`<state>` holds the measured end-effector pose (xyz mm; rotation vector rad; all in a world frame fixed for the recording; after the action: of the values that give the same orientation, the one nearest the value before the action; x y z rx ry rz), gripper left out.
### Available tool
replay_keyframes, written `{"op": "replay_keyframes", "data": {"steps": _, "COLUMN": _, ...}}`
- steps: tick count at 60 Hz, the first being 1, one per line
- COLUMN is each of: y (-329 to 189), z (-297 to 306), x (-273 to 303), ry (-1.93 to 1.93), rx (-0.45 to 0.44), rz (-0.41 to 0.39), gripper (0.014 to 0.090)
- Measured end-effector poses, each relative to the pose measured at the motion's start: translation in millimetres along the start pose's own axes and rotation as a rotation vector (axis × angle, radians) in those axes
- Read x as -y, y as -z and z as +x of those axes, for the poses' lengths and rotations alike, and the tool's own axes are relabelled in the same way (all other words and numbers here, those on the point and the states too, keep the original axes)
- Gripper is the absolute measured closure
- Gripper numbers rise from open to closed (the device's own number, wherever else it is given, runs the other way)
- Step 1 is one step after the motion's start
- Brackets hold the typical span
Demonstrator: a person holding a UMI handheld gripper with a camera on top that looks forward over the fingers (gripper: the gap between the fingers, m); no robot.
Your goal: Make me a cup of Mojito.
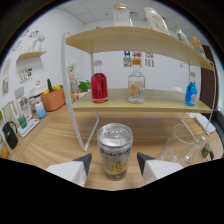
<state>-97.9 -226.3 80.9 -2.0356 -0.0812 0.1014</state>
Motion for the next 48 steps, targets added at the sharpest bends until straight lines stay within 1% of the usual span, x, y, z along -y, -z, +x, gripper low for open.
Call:
{"op": "replay_keyframes", "data": {"steps": 13, "y": 80.4, "z": 1.2, "x": 18.7, "ry": -0.012, "rx": -0.015, "rz": -0.028, "gripper": 0.0194}}
{"op": "replay_keyframes", "data": {"steps": 24, "y": 136.9, "z": 36.7, "x": 10.1, "ry": -0.011, "rx": -0.090, "rz": -0.066, "gripper": 0.0186}}
{"op": "replay_keyframes", "data": {"steps": 37, "y": 162.5, "z": 88.2, "x": 2.4, "ry": 0.005, "rx": -0.156, "rz": -0.104, "gripper": 0.0183}}
{"op": "replay_keyframes", "data": {"steps": 48, "y": 161.4, "z": 109.7, "x": -3.0, "ry": -0.006, "rx": -0.151, "rz": -0.144, "gripper": 0.0186}}
